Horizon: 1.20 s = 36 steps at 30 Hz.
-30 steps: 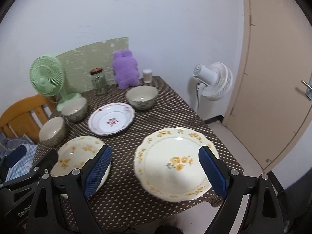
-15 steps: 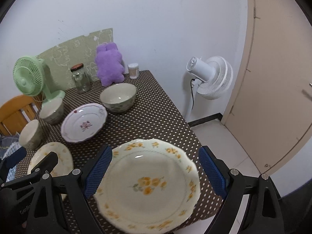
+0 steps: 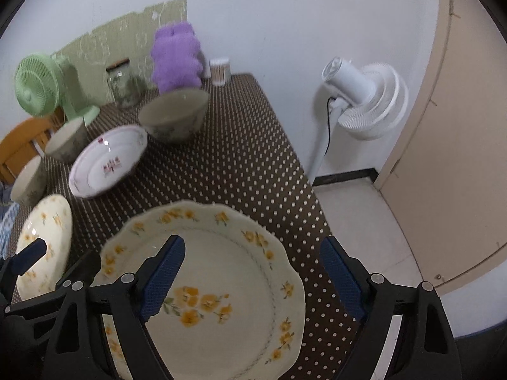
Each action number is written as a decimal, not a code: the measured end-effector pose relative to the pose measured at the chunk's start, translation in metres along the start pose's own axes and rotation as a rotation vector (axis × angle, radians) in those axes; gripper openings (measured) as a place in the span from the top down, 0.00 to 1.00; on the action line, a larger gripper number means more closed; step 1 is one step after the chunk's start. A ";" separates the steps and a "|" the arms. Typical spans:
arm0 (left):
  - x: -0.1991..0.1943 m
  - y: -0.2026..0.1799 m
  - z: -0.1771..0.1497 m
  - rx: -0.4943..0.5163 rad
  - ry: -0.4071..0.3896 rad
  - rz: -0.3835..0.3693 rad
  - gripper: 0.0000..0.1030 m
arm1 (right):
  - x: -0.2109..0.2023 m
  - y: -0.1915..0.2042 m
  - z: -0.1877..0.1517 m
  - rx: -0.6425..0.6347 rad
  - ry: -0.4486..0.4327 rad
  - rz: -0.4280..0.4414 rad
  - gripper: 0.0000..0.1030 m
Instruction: Organize plates and bowls
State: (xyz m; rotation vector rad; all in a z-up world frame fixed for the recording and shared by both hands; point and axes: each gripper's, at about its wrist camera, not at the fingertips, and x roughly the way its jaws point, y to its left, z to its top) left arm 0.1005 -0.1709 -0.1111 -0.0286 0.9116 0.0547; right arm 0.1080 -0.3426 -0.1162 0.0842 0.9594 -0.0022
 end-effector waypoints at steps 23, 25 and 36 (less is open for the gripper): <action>0.046 -0.027 -0.019 -0.026 0.130 -0.043 0.33 | 0.062 -0.010 -0.018 -0.030 0.190 0.054 0.28; 0.048 -0.029 -0.015 -0.024 0.132 -0.040 0.33 | 0.063 -0.009 -0.016 -0.029 0.192 0.055 0.30; 0.056 -0.008 -0.004 -0.076 0.176 -0.024 0.33 | 0.072 0.006 -0.003 -0.038 0.208 0.090 0.30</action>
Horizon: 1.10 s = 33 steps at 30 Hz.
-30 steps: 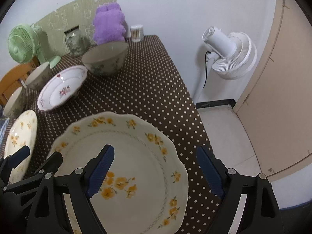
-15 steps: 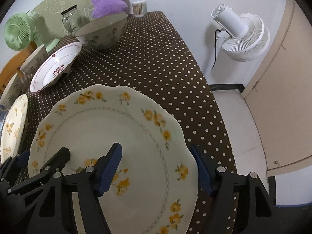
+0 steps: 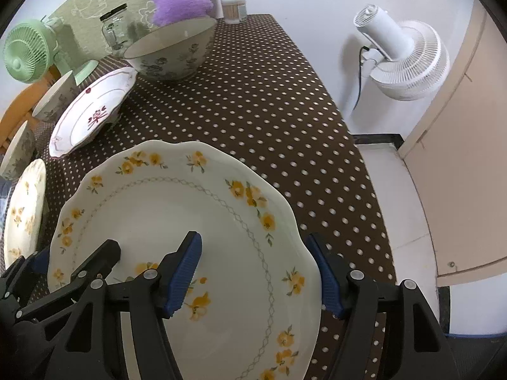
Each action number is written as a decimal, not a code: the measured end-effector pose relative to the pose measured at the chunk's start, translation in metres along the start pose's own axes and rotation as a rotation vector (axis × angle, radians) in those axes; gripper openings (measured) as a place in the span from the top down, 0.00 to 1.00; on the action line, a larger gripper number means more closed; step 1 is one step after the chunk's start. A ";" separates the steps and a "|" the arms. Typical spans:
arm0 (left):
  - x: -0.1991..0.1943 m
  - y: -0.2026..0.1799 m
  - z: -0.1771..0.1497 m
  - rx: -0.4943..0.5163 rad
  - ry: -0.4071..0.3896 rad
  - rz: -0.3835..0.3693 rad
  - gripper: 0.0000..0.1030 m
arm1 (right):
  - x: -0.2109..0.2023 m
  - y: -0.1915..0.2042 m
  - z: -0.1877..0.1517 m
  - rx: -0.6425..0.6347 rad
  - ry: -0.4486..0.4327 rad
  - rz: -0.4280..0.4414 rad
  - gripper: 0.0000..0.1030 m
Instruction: Organize plates and bowls
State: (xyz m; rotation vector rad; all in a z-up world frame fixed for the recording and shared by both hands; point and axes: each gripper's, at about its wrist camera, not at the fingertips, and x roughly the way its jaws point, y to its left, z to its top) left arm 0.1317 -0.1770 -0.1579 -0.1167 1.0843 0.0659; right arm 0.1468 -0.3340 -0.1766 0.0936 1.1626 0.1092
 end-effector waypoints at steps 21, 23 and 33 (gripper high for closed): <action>0.005 0.019 0.019 -0.023 0.026 0.055 0.30 | 0.014 0.026 0.021 -0.030 0.026 0.006 0.33; 0.001 0.016 0.017 -0.018 0.024 0.071 0.30 | 0.008 0.027 0.021 -0.048 -0.008 -0.001 0.33; -0.038 0.020 0.010 0.011 -0.054 0.118 0.16 | -0.017 0.030 0.020 -0.041 -0.051 0.015 0.31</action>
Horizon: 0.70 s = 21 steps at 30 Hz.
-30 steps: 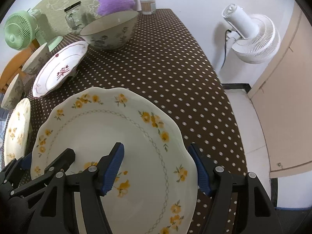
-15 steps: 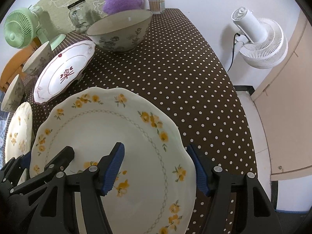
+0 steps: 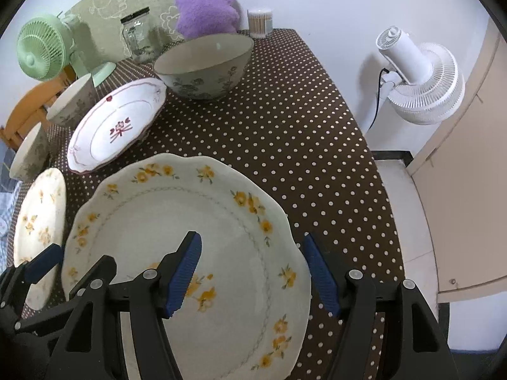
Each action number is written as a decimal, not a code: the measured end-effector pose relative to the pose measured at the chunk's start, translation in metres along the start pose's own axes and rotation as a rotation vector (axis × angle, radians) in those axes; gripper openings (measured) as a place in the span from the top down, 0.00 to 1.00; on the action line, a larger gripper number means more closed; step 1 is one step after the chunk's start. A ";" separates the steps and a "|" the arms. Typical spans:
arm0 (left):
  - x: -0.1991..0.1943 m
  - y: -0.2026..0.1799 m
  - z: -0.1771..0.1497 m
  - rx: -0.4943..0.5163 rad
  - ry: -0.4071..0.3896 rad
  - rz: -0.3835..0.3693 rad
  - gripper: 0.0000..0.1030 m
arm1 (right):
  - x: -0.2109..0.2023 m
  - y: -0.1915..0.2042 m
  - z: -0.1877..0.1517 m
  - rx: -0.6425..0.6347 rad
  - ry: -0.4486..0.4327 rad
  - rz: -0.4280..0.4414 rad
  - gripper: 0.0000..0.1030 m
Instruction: Organize plates and bowls
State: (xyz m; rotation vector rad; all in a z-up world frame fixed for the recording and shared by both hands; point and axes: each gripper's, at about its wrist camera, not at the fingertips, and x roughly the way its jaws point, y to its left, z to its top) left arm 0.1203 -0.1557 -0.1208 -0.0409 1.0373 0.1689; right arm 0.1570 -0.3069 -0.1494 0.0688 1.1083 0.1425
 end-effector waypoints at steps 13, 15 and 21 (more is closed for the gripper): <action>-0.027 0.075 0.013 0.018 -0.071 -0.052 0.16 | -0.052 0.074 0.004 -0.019 -0.105 0.023 0.31; -0.030 0.090 0.015 0.021 -0.076 -0.057 0.16 | -0.055 0.089 0.003 -0.018 -0.114 0.024 0.31; -0.033 0.129 0.018 0.031 -0.086 -0.057 0.16 | -0.059 0.137 0.001 -0.029 -0.122 0.039 0.31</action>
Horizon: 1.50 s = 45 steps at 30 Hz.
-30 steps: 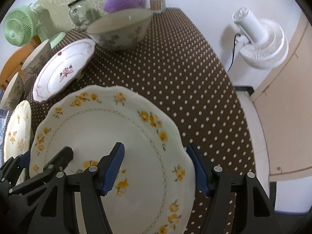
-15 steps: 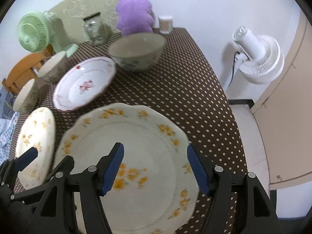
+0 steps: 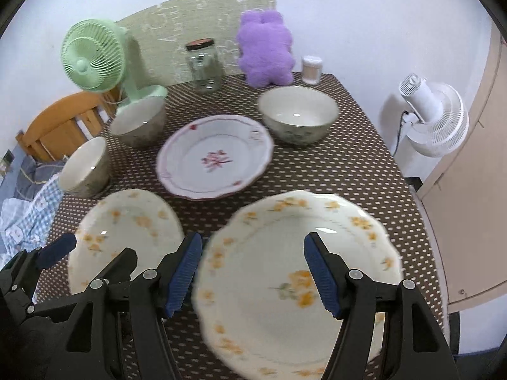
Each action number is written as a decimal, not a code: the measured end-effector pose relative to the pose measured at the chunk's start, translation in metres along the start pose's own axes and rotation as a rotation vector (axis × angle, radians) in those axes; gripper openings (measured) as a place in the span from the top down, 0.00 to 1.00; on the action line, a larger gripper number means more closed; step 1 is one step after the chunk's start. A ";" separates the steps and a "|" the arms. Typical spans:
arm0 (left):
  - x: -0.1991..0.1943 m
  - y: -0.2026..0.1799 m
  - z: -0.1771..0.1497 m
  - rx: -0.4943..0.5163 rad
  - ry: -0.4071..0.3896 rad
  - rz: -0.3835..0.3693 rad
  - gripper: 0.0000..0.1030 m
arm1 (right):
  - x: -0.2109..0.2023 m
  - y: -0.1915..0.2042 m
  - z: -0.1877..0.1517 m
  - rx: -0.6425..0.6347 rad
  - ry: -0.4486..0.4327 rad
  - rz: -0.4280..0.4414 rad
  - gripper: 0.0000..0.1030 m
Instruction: Organize plates and bowls
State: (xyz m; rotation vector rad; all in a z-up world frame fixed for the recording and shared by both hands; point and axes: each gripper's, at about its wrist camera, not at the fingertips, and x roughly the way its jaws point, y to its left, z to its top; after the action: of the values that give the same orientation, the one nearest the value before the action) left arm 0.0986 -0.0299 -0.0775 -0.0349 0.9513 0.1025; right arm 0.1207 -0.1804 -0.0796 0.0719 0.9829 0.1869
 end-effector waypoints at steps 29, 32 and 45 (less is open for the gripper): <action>0.067 0.080 -0.016 -0.046 0.170 -0.004 0.22 | 0.079 0.080 -0.014 0.031 0.155 -0.007 0.37; 0.073 0.081 -0.016 -0.056 0.182 -0.009 0.26 | 0.086 0.081 -0.015 0.032 0.175 -0.009 0.41; 0.082 0.080 -0.017 -0.072 0.209 -0.023 0.26 | 0.103 0.086 -0.016 0.010 0.232 -0.056 0.44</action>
State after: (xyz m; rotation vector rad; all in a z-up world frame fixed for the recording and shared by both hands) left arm 0.1240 0.0546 -0.1531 -0.1252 1.1558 0.1133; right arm 0.1521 -0.0763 -0.1607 0.0324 1.2153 0.1411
